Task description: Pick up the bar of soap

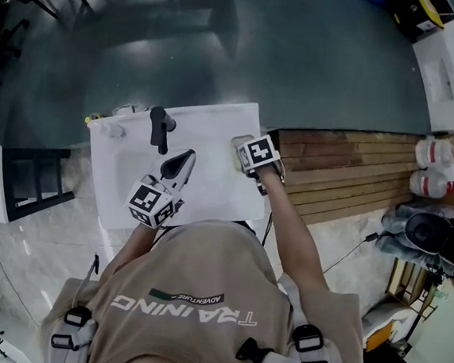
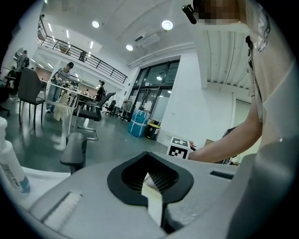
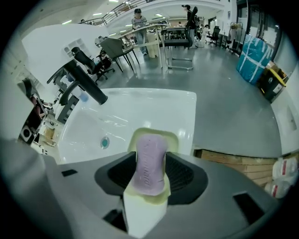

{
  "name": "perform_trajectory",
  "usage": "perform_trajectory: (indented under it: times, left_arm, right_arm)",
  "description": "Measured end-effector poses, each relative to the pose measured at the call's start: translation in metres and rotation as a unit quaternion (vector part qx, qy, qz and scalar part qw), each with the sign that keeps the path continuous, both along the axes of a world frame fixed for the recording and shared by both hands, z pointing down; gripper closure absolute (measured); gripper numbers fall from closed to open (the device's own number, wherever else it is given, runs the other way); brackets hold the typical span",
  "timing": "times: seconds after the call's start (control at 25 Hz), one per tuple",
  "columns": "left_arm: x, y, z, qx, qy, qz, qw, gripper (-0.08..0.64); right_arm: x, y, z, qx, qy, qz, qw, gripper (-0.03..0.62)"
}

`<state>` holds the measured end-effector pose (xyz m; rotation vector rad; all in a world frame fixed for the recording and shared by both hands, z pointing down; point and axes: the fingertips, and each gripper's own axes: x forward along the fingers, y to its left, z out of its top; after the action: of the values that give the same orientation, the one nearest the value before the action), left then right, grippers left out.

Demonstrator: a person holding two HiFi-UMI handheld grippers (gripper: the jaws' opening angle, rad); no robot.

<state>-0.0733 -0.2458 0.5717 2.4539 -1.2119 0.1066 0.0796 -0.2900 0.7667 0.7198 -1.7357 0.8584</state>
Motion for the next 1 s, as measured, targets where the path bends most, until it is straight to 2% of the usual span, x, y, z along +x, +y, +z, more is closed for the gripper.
perform_trajectory:
  times: [0.4, 0.48, 0.72, 0.84, 1.0]
  left_arm:
    - [0.007, -0.013, 0.008, -0.007, -0.001, 0.019, 0.9998, 0.569]
    - [0.010, -0.015, 0.008, -0.008, 0.000, 0.023, 0.9997, 0.569]
    - [0.021, -0.018, 0.008, -0.009, 0.004, 0.034, 0.9994, 0.568]
    - [0.025, -0.018, 0.007, -0.007, 0.006, 0.038, 0.9992, 0.568]
    - [0.031, -0.017, 0.002, -0.003, 0.003, 0.042, 0.9991, 0.569]
  right_arm:
    - [-0.009, 0.014, 0.010, -0.031, 0.021, 0.001, 0.999, 0.399]
    - [-0.010, 0.014, 0.010, -0.025, 0.024, -0.003, 0.999, 0.397]
    - [-0.019, 0.014, 0.011, -0.016, 0.000, -0.007, 1.000, 0.399]
    - [-0.014, 0.010, 0.011, -0.002, 0.008, -0.007, 1.000, 0.399]
    - [-0.022, 0.019, 0.009, -0.016, -0.026, 0.001, 1.000, 0.399]
